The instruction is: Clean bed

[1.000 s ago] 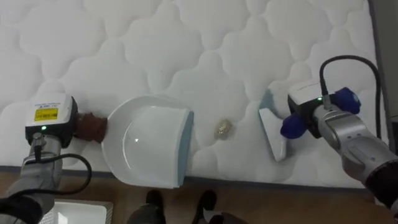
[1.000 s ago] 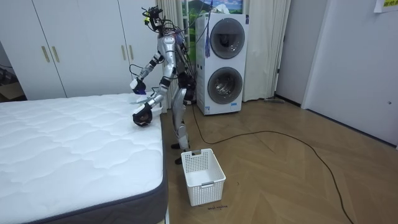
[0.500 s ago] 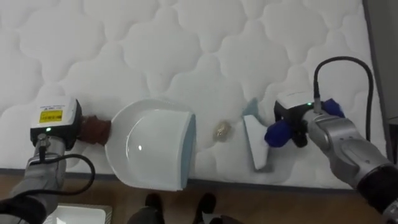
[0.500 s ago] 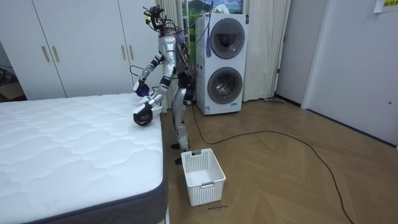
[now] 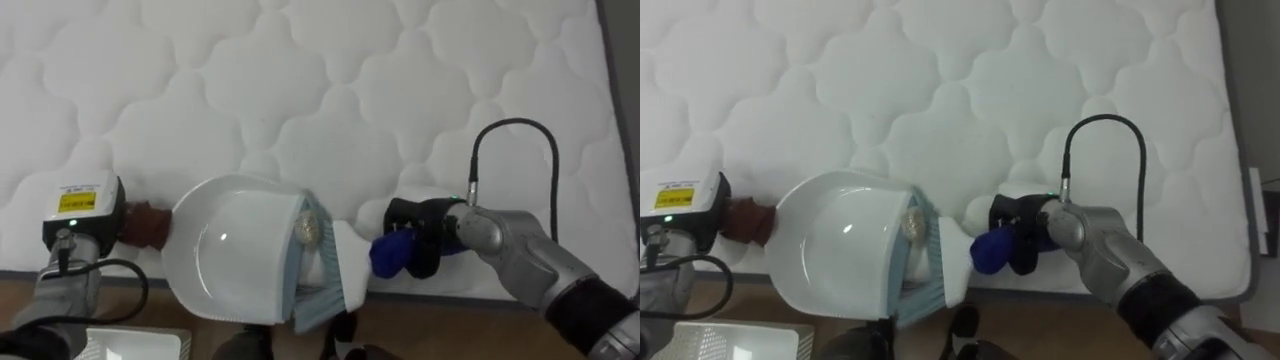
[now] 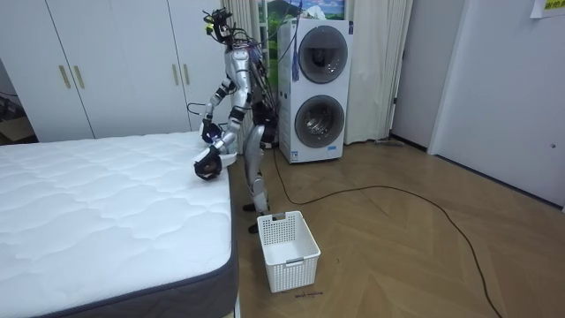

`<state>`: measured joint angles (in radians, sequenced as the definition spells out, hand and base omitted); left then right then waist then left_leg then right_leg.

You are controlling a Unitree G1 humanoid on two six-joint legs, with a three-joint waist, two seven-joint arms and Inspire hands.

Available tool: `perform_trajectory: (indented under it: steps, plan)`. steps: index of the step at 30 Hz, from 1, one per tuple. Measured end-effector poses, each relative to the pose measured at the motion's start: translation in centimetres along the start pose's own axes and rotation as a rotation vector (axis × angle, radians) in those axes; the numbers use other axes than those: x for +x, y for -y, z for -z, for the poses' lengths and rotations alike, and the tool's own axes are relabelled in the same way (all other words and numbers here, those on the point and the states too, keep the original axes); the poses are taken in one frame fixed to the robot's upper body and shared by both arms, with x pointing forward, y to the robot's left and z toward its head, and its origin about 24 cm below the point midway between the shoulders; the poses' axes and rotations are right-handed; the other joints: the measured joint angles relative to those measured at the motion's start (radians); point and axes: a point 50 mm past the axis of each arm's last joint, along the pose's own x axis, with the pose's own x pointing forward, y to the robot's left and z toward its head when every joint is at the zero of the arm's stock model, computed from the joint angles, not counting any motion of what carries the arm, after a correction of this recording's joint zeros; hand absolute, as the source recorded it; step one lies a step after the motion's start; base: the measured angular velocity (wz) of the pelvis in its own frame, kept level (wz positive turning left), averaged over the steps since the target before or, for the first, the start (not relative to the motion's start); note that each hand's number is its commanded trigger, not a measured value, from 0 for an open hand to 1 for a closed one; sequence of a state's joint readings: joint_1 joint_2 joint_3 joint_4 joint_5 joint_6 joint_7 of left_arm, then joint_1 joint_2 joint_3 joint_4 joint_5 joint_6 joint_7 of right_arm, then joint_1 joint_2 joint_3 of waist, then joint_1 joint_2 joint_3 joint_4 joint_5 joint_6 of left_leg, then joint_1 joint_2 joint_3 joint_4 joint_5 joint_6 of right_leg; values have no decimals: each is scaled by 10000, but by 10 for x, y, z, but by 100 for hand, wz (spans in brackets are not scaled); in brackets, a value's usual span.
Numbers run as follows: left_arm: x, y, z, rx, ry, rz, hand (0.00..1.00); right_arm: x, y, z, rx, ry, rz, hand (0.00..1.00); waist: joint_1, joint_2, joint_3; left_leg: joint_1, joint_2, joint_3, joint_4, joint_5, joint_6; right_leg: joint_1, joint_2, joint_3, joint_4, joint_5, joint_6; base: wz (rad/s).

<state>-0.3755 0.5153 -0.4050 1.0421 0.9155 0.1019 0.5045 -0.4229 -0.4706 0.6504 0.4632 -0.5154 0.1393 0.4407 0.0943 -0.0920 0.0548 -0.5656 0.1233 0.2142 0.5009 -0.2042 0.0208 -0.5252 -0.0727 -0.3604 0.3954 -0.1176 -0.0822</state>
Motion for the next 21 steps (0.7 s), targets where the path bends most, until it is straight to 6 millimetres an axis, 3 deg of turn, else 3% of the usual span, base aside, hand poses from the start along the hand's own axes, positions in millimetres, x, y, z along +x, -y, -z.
perform_trajectory:
  steps: [6, 21]
  plan:
    - [0, 1, 2, 66, -52, 163, 100, 1, -2, -1, 100, 66, -43, 100, 134, -23, -15, 3, -157, -5, -67, 7, -6, -153, -122, 48, 274, -152, 4, 0]
    - [-5, 14, 23, 257, -1014, 1111, 100, 5, -4, -17, 719, 733, -88, 100, 125, -77, -43, 37, -164, -5, 14, 15, -6, -146, -149, 100, 367, -200, -10, 0]
